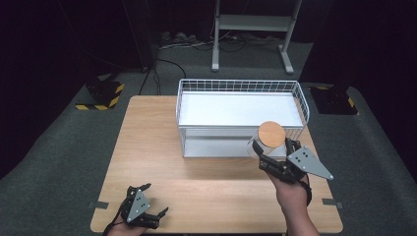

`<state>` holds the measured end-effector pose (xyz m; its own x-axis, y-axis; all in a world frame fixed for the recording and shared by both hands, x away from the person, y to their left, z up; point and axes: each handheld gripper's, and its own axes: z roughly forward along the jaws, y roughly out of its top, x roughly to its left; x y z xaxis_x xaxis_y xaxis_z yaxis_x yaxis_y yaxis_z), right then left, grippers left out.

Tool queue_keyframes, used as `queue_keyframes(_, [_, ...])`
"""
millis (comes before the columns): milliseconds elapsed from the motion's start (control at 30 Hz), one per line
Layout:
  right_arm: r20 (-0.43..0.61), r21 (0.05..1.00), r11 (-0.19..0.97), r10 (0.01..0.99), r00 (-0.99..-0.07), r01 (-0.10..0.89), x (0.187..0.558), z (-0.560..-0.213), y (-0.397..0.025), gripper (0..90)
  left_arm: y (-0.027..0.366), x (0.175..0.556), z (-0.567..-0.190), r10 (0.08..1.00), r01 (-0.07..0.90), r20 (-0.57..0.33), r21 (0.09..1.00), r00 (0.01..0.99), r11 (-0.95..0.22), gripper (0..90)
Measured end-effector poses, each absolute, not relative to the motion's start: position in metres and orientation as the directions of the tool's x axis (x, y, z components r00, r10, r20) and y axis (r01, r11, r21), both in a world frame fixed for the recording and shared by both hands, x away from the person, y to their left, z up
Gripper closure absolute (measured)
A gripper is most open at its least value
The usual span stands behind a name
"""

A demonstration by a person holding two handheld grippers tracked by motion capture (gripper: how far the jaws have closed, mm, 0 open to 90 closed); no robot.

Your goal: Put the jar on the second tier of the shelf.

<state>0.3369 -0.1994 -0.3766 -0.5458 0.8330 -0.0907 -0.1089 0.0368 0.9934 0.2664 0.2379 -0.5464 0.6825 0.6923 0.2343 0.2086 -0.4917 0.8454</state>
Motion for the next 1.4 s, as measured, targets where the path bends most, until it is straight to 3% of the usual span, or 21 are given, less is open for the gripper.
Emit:
queue_keyframes(633, [-0.098,0.987,0.019,0.85,-0.517,-0.157,0.353,-0.351,-0.195,26.0,0.239,0.266,-0.546,0.694,0.208,0.229,0.85,0.682,-0.484,0.6])
queue_keyframes(1400, [-0.108,0.988,0.04,0.868,-0.485,-0.148,0.395,-0.34,-0.179,26.0,0.24,0.266,-0.546,0.696,0.207,0.223,0.854,0.683,-0.477,0.6])
